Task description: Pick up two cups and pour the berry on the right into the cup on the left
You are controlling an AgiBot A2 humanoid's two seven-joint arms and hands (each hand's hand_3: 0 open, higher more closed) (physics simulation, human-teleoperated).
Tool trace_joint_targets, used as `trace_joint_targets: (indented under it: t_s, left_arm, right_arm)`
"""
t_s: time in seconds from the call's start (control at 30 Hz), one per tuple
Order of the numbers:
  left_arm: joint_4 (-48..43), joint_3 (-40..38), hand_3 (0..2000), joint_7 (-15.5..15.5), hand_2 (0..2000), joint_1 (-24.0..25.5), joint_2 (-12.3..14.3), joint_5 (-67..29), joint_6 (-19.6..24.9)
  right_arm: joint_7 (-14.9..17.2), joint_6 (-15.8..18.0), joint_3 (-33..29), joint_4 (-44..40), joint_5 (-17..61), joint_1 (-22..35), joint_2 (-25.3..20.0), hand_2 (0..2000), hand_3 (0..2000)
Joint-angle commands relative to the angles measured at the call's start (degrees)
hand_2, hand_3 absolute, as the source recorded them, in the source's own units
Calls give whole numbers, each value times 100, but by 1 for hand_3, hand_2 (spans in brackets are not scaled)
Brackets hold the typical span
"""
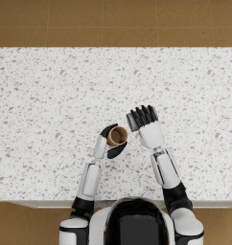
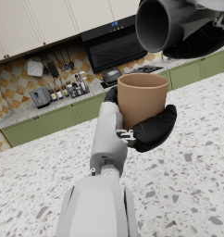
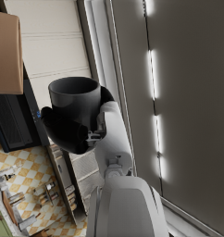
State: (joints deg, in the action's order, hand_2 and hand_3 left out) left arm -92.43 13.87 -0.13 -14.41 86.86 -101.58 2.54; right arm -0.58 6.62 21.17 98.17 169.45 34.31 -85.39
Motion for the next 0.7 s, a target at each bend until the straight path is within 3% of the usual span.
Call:
trace_joint_targets:
  t_s: [0.03,0.53,0.7]
  left_arm:
    - [4,0,1280,0,2000,-3,2,0,0]
    - [189,11,1280,2,2000,-237,131,0,3]
    - [224,6,1280,4,2000,-170,120,0,-3]
  right_arm:
    - [-1,0,-4,107,184,71,-58,2000,1280]
    - [-6,-18,408,422,2928,2,-255,2000,1280]
    - [-5,-21,279,432,3303,-43,-294,2000,1280]
